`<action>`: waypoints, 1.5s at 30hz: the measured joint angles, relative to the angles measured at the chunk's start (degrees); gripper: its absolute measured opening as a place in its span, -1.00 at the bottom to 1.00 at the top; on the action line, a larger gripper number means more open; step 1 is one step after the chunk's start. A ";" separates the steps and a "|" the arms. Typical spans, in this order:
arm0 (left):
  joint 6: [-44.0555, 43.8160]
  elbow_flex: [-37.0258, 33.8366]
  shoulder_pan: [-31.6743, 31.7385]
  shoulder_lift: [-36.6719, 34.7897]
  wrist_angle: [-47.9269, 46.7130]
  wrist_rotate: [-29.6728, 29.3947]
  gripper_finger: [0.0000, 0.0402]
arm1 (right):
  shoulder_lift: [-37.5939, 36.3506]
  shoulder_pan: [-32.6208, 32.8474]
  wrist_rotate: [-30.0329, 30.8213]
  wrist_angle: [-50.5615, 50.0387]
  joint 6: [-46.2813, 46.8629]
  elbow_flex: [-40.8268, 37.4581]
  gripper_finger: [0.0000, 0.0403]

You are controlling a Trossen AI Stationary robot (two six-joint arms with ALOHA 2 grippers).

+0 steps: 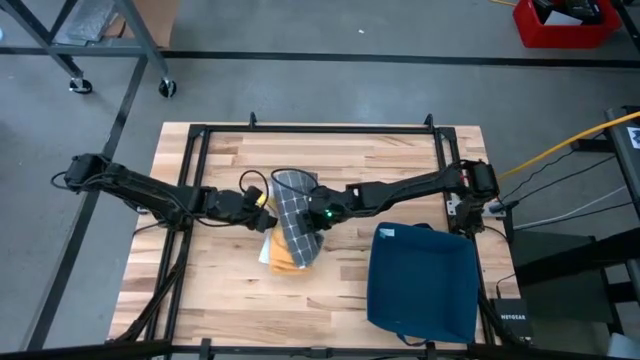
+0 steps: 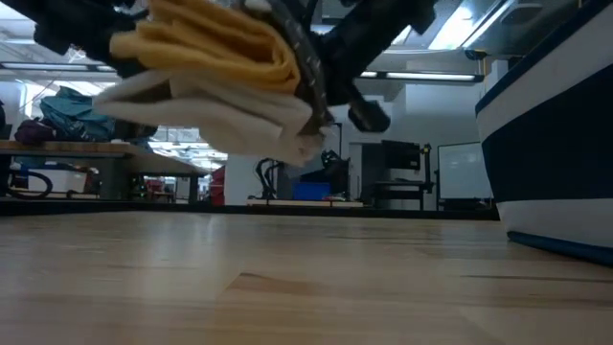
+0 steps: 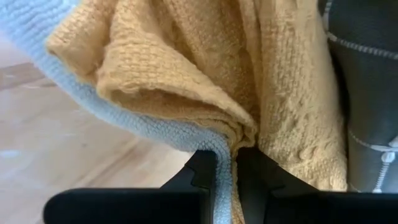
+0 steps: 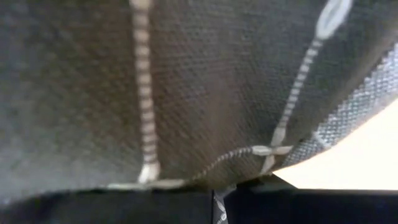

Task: Fold towel
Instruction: Put the stacked towels into the blue laundry organizer

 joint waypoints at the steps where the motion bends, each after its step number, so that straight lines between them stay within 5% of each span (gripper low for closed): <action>1: -0.03 0.58 -0.67 0.14 -0.03 -0.77 -0.85 | -0.58 0.26 0.10 -0.39 0.02 0.00 -0.94; 13: 2.32 11.53 -5.30 11.34 0.85 -4.07 -0.85 | -5.54 4.43 1.99 -9.35 4.81 -0.02 -0.95; 25: 6.09 27.02 -8.50 22.86 1.03 -4.12 -0.85 | -10.21 12.40 8.52 -28.98 9.26 6.10 -0.94; 45: 9.44 51.83 -8.60 42.13 3.92 -2.50 -0.85 | -19.56 27.77 15.65 -49.05 31.45 8.15 -0.93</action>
